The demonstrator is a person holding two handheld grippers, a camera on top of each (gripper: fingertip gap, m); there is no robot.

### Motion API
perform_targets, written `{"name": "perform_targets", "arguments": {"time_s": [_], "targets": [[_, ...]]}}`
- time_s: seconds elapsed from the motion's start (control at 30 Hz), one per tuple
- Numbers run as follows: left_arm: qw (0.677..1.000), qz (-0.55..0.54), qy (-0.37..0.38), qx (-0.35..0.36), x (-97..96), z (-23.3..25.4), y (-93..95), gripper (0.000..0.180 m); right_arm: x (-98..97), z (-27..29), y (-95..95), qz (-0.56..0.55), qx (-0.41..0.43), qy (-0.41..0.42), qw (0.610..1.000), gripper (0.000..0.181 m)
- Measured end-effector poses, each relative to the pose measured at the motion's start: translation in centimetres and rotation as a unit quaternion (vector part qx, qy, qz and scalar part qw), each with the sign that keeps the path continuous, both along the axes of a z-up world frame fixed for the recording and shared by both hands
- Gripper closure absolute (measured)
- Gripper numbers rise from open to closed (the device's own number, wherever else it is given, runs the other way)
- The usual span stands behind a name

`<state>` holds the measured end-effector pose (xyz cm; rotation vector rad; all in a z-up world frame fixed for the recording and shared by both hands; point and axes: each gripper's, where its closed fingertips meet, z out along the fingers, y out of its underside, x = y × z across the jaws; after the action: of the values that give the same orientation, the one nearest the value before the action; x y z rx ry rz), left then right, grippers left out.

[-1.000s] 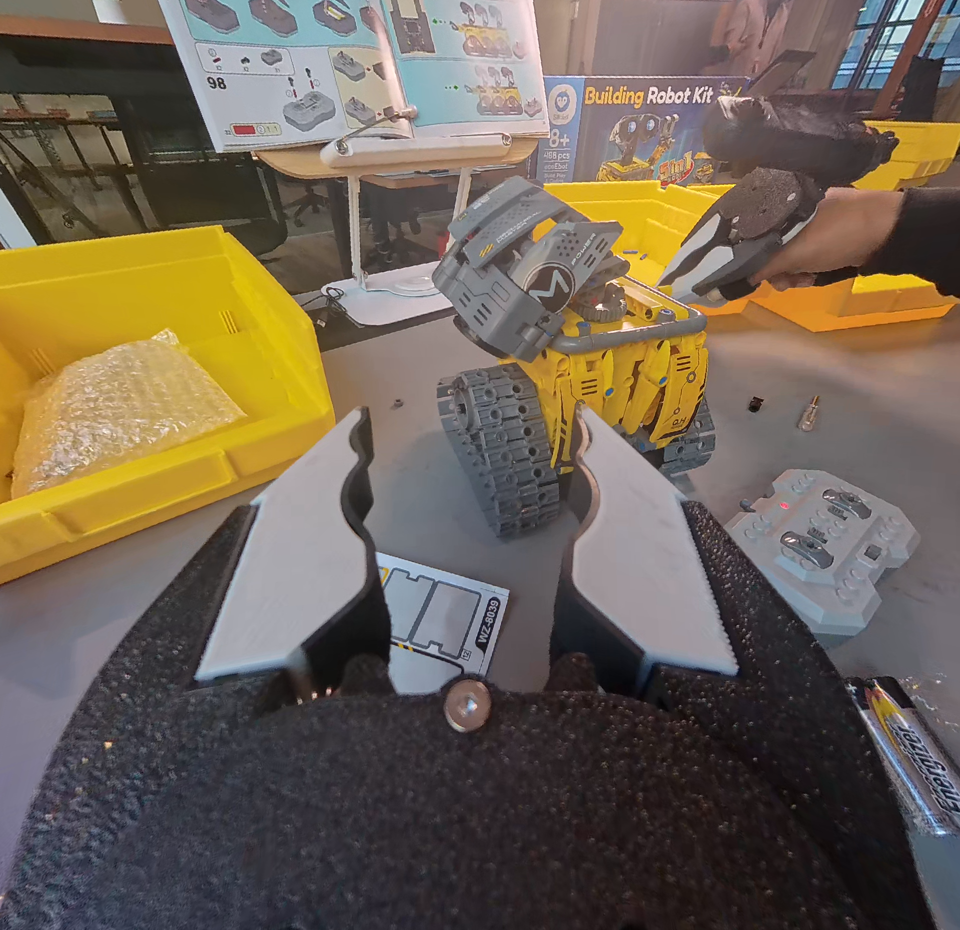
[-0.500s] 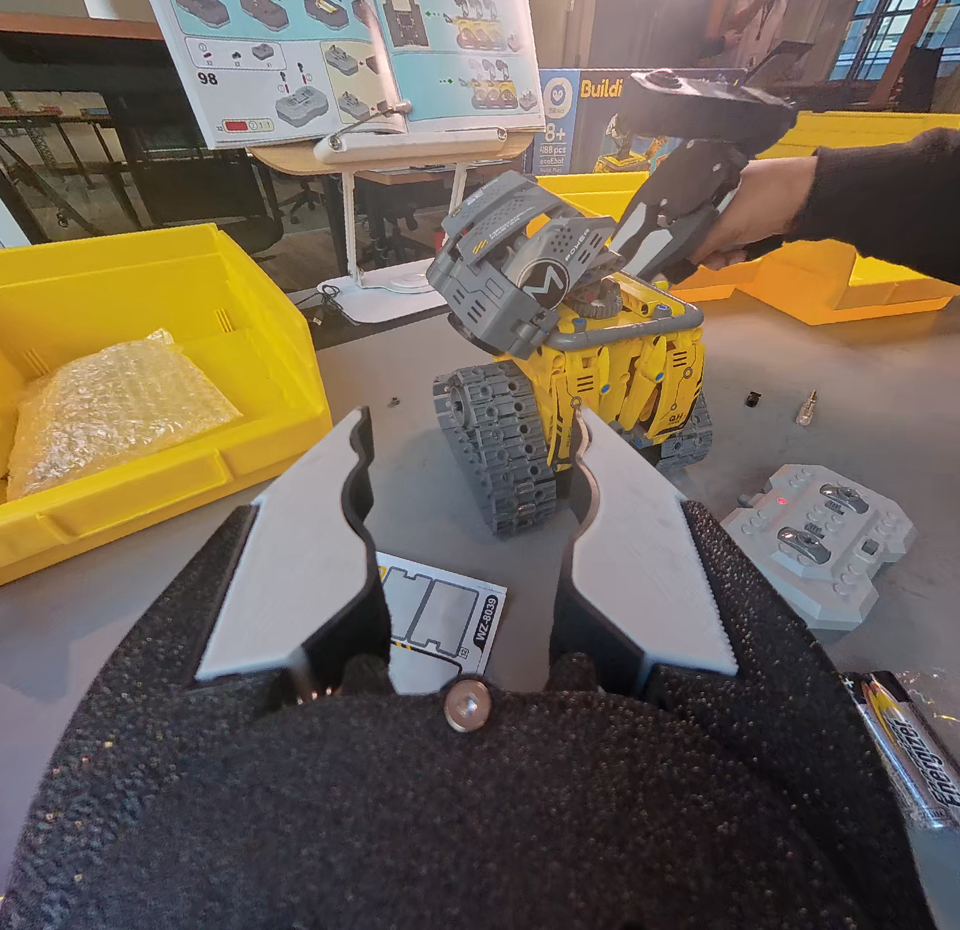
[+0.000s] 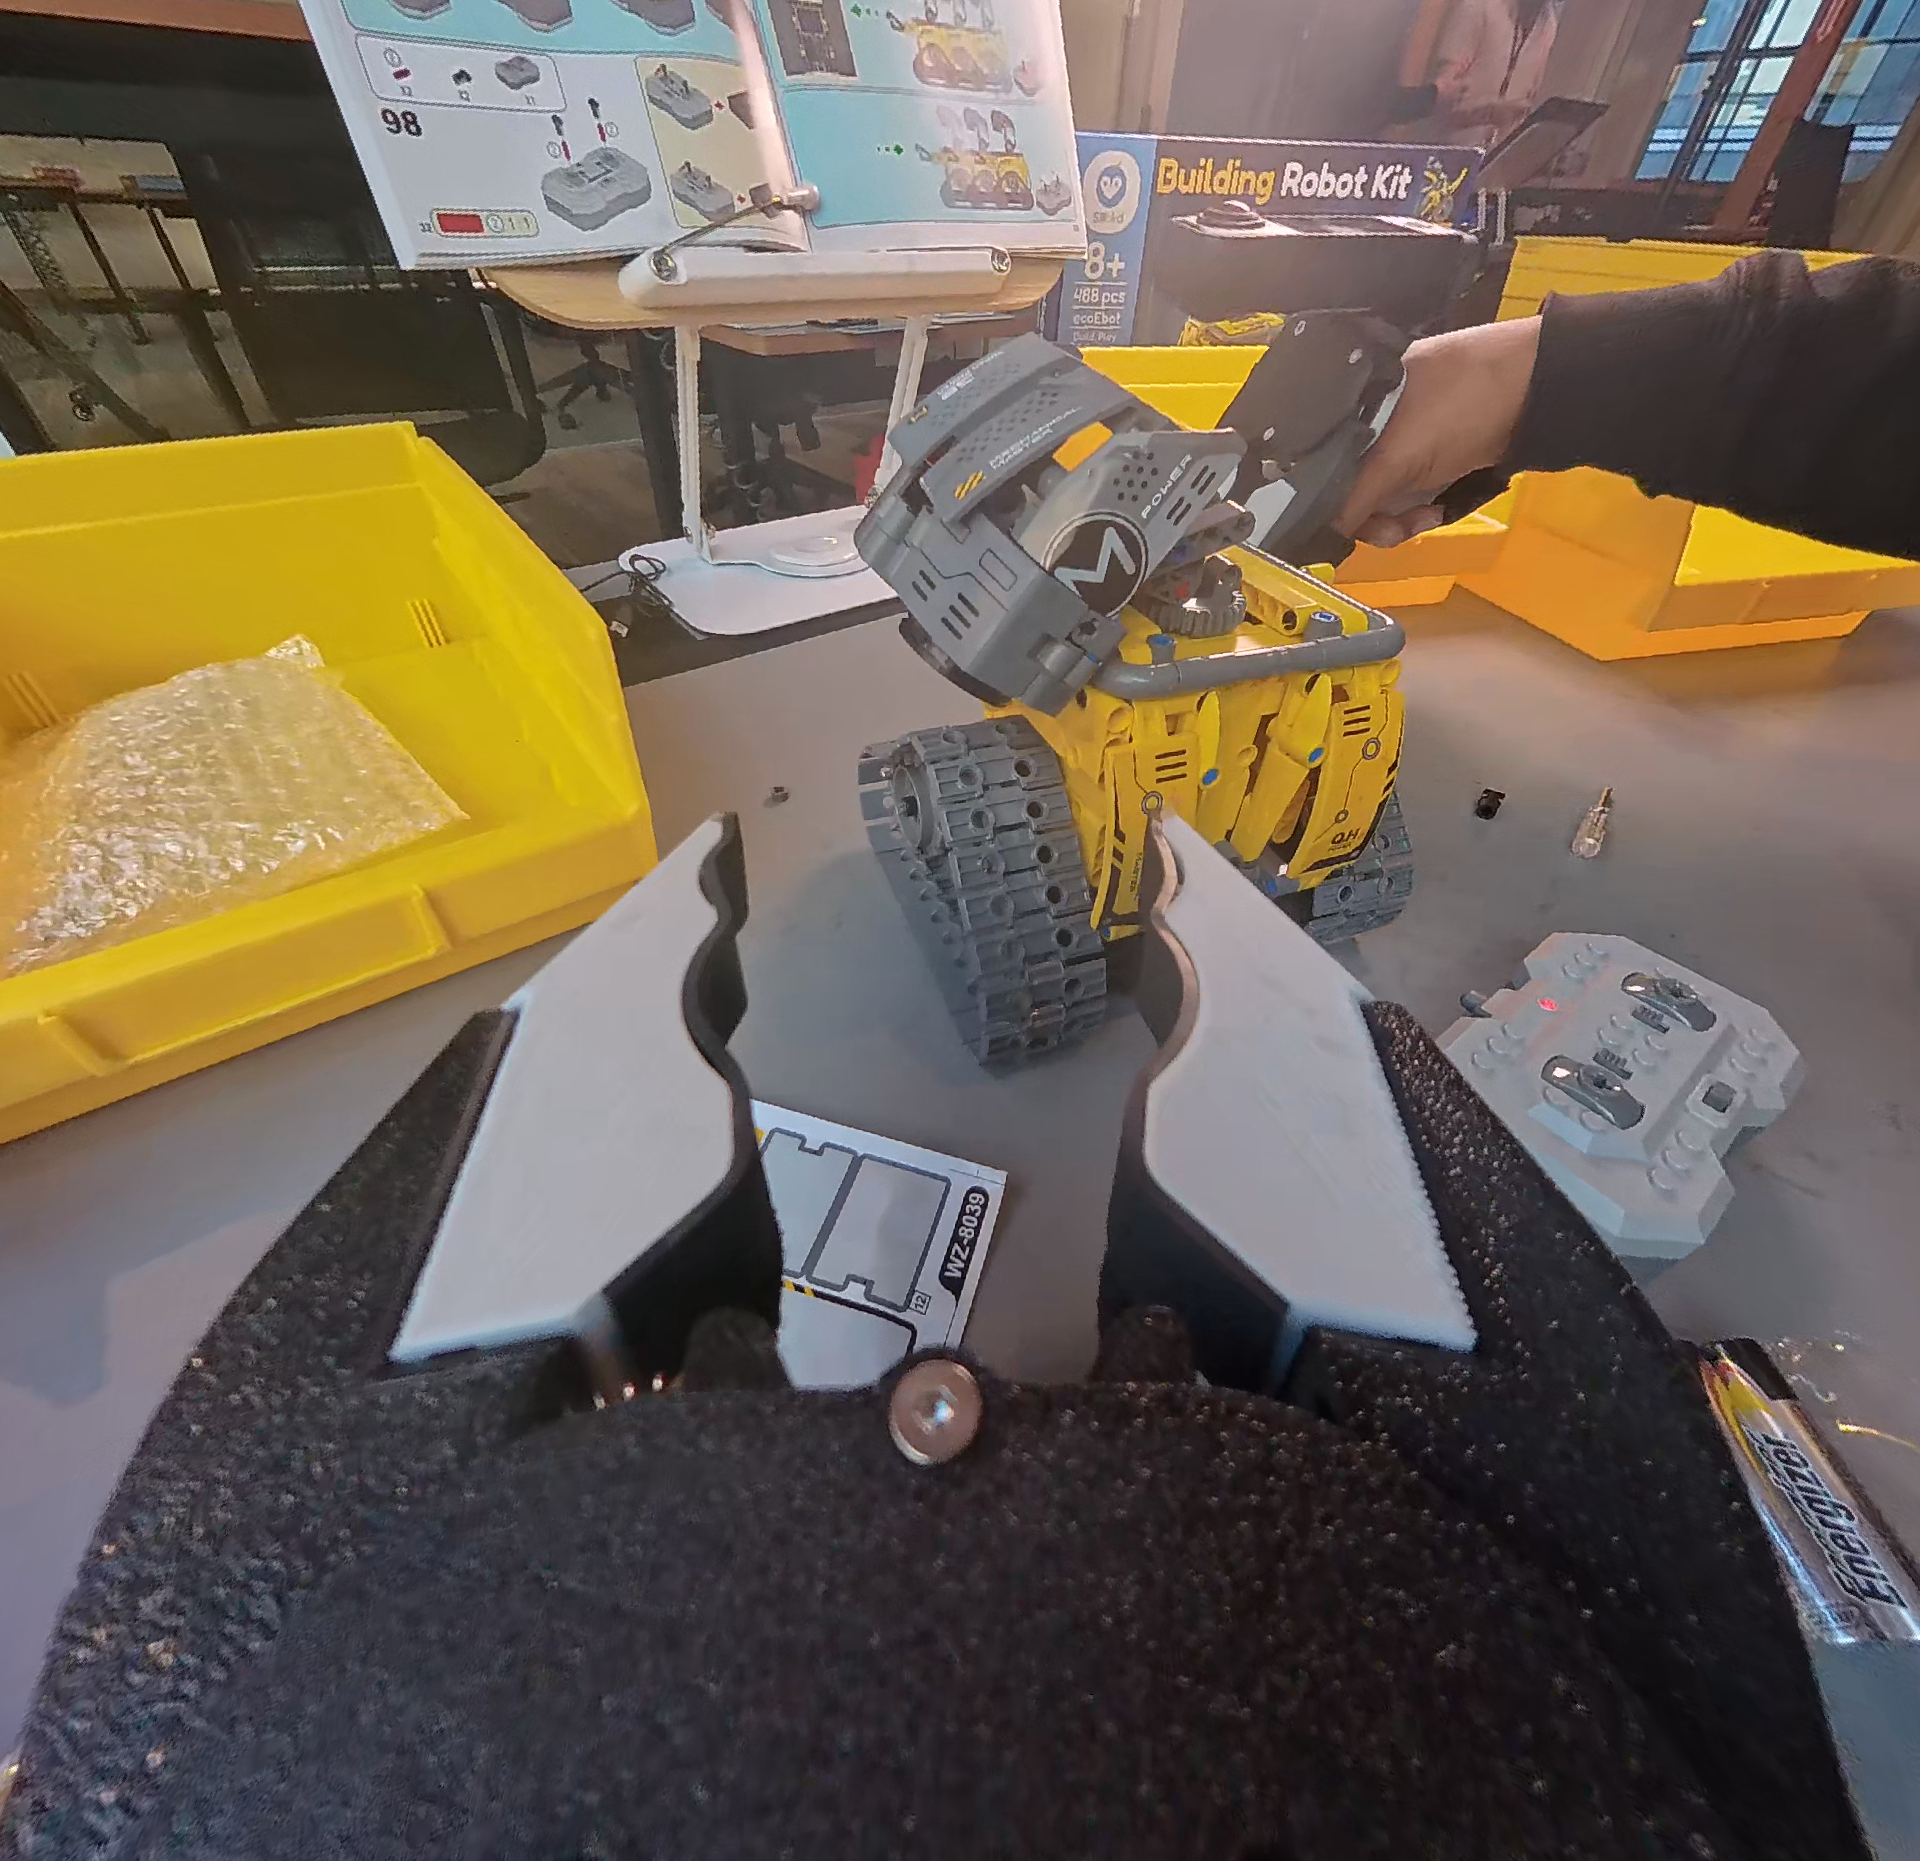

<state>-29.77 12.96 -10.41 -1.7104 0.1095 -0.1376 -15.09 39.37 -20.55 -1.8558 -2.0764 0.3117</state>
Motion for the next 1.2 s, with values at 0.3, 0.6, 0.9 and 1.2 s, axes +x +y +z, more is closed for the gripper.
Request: {"name": "perform_targets", "arguments": {"time_s": [0.3, 0.6, 0.9, 1.2], "targets": [[1.0, 0.001, -0.001, -0.006, -0.1, -0.4, 0.2, 0.105, -0.5, 0.0, 0.0, 0.001, -0.007, 0.007, 1.0, 0.173], [1.0, 0.001, -0.003, -0.008, -0.2, -0.5, 0.2, 0.105, -1.0, 0.3, 0.2, -0.016, -0.016, 0.005, 1.0, 0.177], [1.0, -0.003, -0.001, -0.01, 0.0, -0.6, 0.2, 0.105, -0.6, -0.2, 0.0, 0.012, -0.007, -0.026, 1.0, 0.171], [1.0, -0.005, -0.005, -0.01, 0.0, -0.5, 0.2, 0.106, -0.7, -0.6, -0.1, -0.009, -0.059, -0.031, 0.998, 0.173]]}}
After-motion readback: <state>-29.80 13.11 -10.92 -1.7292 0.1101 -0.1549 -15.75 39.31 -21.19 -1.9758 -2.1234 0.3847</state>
